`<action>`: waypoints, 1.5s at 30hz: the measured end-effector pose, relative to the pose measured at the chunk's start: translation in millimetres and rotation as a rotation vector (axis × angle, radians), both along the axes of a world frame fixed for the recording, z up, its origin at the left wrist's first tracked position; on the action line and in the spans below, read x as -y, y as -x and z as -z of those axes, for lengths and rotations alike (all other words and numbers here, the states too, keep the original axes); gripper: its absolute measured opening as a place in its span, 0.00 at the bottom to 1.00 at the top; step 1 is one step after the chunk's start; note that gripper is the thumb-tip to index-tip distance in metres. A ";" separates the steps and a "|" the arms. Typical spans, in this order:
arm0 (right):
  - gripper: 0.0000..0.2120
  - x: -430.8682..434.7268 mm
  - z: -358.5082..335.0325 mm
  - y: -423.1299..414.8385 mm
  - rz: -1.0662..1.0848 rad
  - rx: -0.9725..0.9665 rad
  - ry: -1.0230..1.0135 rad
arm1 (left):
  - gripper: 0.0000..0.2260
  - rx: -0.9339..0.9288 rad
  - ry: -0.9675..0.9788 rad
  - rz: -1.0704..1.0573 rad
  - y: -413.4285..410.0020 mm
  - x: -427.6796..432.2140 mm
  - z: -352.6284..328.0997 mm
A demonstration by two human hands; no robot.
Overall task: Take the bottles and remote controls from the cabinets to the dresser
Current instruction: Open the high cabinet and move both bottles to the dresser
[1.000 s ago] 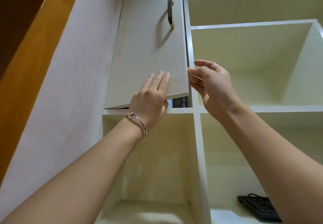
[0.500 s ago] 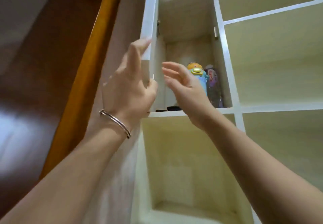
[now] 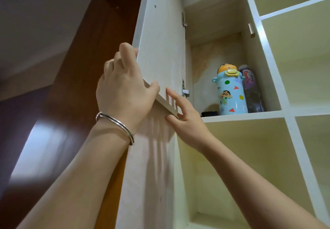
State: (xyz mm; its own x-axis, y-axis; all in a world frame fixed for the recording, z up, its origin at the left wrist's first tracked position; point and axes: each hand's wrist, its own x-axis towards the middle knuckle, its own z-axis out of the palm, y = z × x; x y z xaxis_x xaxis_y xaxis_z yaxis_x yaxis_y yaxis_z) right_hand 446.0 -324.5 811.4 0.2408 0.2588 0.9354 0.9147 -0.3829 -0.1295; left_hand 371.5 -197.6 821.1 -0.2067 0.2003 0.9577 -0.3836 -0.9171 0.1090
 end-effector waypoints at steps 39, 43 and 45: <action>0.14 167.4 -66.7 52.6 0.719 0.049 -0.229 | 0.39 -0.897 -0.031 1.084 -135.1 193.9 -98.9; 0.15 159.5 -71.8 48.1 0.838 0.082 -0.183 | 0.24 -0.814 -0.007 1.235 -137.9 189.6 -99.1; 0.14 153.8 -76.8 42.0 0.880 0.078 -0.160 | 0.23 -0.719 0.013 1.306 -134.8 183.7 -101.3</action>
